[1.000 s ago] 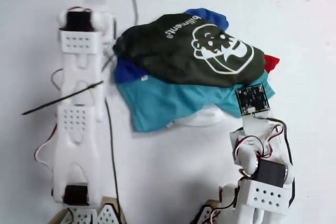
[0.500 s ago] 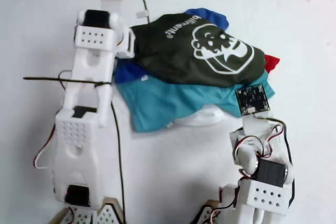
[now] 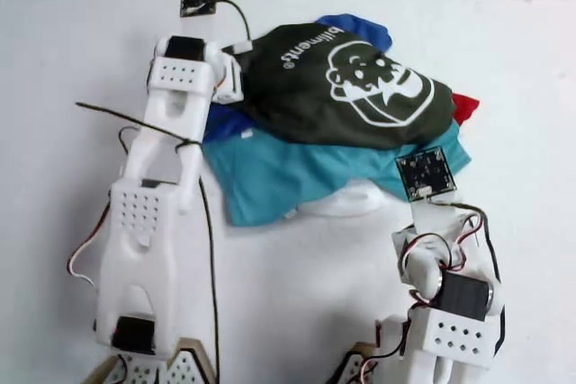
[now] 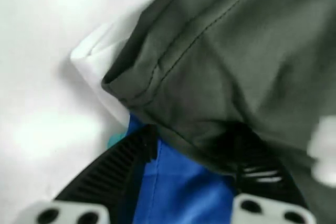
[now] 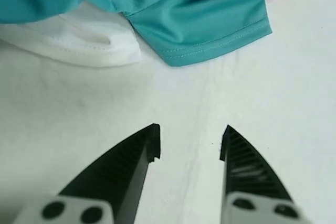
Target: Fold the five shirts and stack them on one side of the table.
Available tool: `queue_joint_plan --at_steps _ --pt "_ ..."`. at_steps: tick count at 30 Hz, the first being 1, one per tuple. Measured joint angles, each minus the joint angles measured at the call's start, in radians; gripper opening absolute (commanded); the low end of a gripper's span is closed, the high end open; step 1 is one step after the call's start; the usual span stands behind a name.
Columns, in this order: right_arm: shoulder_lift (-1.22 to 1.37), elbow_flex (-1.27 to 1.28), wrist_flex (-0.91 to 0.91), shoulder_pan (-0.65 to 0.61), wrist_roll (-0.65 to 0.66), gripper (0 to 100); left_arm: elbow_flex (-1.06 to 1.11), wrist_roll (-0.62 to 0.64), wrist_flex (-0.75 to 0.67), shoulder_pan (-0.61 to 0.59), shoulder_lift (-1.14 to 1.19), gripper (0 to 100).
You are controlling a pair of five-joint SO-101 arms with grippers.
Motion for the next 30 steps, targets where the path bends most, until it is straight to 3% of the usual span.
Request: queue_joint_plan --at_steps 3,10,24,30 --pt "0.0 0.0 0.0 -0.002 0.002 19.4 0.0 0.0 -0.002 0.002 0.0 2" --pt "0.0 0.035 0.0 -0.002 0.002 19.3 0.0 -0.143 0.012 0.025 -0.04 3" --pt "0.0 0.037 -0.02 -0.002 -0.003 19.4 0.0 -0.153 0.252 0.023 -0.287 3" --pt "0.0 0.035 -0.055 -0.002 -0.095 21.3 0.028 -0.153 0.327 -0.037 -0.486 3"
